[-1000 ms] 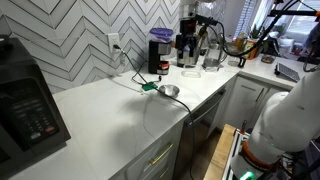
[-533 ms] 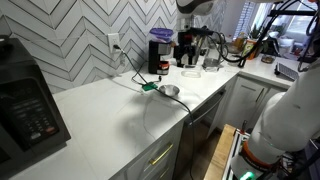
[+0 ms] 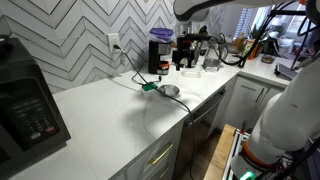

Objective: Pick up the heart shaped cookie cutter and place it on the left side of the kitchen counter

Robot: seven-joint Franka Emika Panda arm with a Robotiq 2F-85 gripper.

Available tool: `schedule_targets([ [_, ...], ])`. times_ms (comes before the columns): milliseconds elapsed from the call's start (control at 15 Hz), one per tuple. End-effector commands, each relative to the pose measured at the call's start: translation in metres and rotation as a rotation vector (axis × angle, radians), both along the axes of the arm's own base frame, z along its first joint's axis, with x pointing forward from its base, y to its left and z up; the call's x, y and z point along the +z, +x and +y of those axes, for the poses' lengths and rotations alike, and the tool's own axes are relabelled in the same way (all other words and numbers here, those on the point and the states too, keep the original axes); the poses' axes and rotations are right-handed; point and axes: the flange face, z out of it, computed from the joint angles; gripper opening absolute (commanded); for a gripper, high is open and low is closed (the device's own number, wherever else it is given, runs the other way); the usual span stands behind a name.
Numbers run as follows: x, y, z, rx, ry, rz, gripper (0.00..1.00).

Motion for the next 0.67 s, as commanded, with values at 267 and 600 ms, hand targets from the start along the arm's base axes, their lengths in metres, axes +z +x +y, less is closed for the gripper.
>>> schedule_targets([
  [267, 0.024, 0.045, -0.006, 0.051, -0.148, -0.315, 1.0],
  [600, -0.007, 0.092, -0.032, 0.18, -0.406, -0.389, 1.0],
])
